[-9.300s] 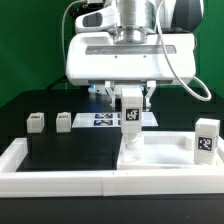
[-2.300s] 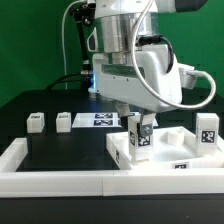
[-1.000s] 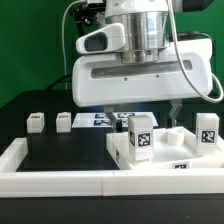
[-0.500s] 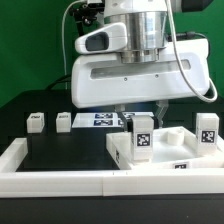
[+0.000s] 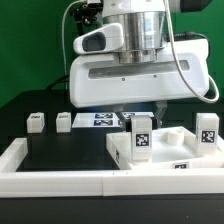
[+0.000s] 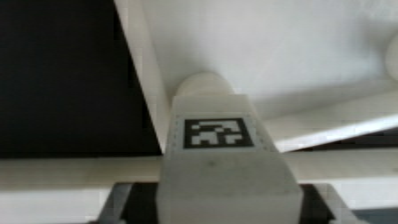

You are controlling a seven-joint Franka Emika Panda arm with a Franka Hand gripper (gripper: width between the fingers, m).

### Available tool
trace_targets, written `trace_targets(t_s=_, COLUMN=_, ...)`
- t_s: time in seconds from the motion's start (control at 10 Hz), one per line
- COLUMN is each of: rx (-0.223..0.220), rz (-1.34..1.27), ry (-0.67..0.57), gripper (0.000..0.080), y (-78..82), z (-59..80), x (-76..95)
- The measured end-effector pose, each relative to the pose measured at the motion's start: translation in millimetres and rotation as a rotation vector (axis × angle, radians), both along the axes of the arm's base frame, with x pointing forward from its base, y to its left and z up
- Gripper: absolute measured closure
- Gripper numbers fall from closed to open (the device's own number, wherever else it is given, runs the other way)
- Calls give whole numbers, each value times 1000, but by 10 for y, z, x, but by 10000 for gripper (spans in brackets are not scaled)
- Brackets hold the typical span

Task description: Assemble square table

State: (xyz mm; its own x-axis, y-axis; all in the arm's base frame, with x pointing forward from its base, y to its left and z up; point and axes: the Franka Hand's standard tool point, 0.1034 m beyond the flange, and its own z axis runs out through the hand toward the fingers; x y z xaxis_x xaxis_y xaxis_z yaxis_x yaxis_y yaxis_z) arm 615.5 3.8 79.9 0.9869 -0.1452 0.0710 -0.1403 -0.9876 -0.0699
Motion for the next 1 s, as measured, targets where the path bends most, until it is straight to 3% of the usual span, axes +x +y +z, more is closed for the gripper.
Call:
trace_targets(t_s=0.6, rx=48, rz=-745, ry=27, gripper=508, y=-24, z=-27, x=7)
trace_targets(t_s=0.9, rx=53, rz=-924, ry=33, gripper=508, y=-24, z=-28, x=2)
trace_targets(t_s=1.0, rx=65, rz=-975, ry=37, gripper=451, y=-11, z=-29, x=3)
